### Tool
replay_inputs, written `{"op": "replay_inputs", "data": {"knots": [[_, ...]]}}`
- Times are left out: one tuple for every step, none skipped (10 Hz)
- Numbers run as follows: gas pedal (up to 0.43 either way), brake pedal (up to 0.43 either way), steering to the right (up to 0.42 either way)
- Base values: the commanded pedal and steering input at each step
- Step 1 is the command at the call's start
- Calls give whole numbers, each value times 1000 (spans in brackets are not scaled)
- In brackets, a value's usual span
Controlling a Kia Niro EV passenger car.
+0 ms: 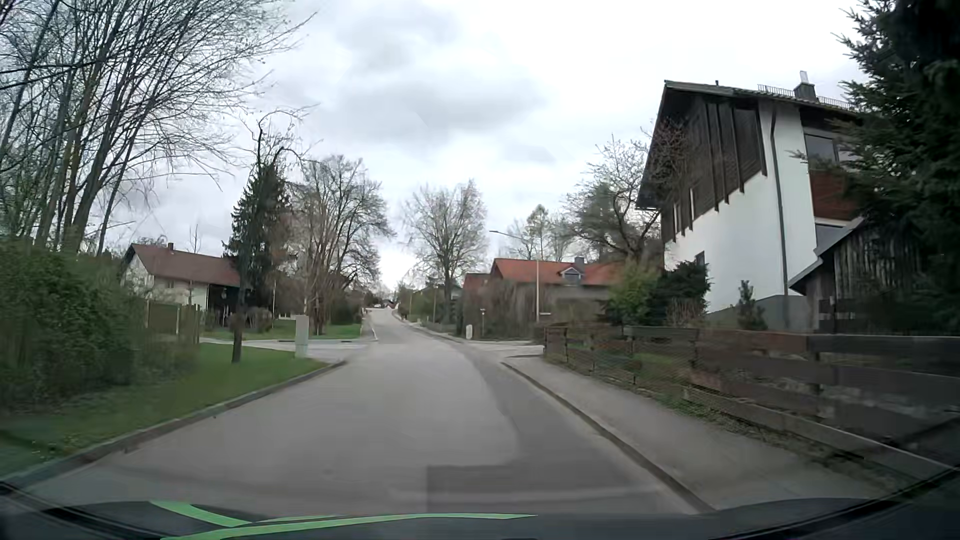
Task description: Follow the waypoints while adhering to traffic rules and regulations
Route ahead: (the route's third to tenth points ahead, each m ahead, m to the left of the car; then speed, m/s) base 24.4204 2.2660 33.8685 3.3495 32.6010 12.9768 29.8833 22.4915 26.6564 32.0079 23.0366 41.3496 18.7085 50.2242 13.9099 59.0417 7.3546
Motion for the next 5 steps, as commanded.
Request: {"op": "replay_inputs", "data": {"knots": [[130,0,-7],[98,0,-6],[98,0,-6],[98,0,-6],[59,0,-6]]}}
